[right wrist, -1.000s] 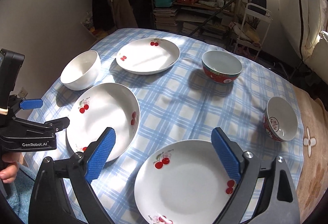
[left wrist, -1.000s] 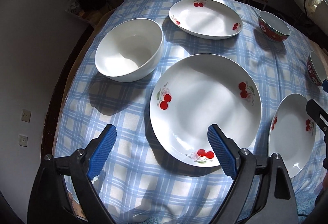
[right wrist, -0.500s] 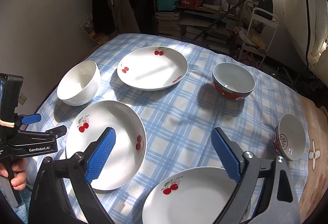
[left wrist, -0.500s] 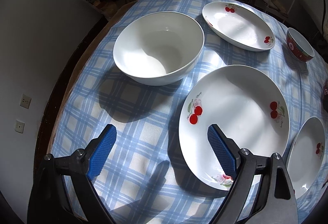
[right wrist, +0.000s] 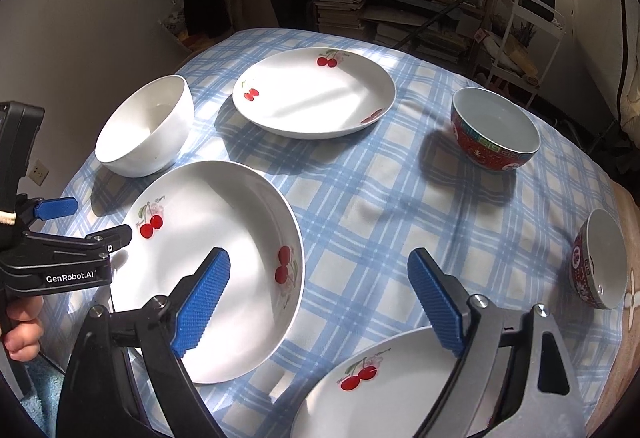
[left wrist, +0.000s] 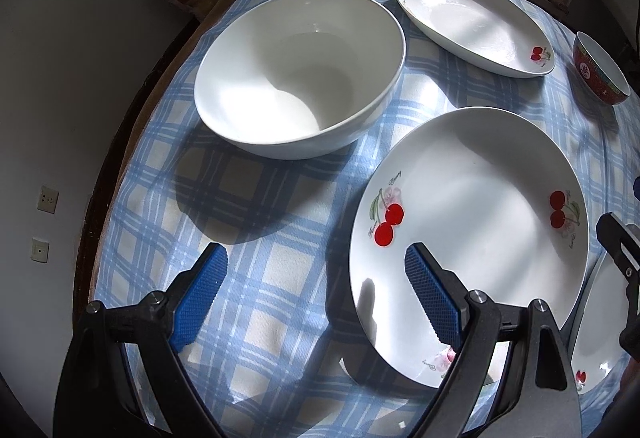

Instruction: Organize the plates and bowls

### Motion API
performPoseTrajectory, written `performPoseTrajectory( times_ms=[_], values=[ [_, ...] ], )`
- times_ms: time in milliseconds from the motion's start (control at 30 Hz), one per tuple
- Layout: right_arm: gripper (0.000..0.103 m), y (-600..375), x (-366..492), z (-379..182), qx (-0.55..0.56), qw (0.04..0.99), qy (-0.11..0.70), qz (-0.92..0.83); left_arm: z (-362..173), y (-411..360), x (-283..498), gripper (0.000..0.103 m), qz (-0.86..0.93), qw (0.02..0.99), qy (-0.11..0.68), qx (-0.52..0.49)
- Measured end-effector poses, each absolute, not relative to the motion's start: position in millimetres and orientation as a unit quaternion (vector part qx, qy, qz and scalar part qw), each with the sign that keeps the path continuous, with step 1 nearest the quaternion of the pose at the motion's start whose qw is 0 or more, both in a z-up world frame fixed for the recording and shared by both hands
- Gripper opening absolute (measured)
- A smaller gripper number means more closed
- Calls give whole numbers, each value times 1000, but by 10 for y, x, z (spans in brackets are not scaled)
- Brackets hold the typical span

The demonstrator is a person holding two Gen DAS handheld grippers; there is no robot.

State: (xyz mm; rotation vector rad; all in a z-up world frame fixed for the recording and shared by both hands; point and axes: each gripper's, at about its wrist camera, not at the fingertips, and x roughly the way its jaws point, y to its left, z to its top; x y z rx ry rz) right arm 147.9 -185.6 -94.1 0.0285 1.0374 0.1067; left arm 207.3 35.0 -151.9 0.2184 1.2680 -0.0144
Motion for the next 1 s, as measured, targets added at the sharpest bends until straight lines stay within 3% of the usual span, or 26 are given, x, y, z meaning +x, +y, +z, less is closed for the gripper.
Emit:
performPoseTrajectory(
  times_ms=[167, 233, 367, 567, 633, 833, 1000],
  values=[
    [94, -1821, 1474, -1022, 18, 864, 500, 54, -1618, 317, 2090, 89, -1, 782, 612, 118],
    [84, -1830, 1479, -1058, 36, 860, 505, 59, -1653, 289, 2098, 89, -4, 777, 617, 124],
    [79, -1861, 1504, -1134, 54, 858, 507, 61, -1708, 249, 2120, 89, -8, 772, 623, 128],
    [56, -1947, 1555, -1319, 76, 849, 520, 58, -1795, 212, 2173, 89, -15, 765, 632, 126],
    [42, -1961, 1575, -1355, 82, 845, 525, 60, -1806, 214, 2186, 89, -14, 765, 631, 127],
    [22, -1944, 1582, -1390, 96, 841, 527, 79, -1848, 188, 2200, 89, -21, 767, 629, 125],
    [9, -1894, 1559, -1379, 96, 839, 528, 93, -1868, 204, 2202, 63, -41, 766, 634, 95]
  ],
)
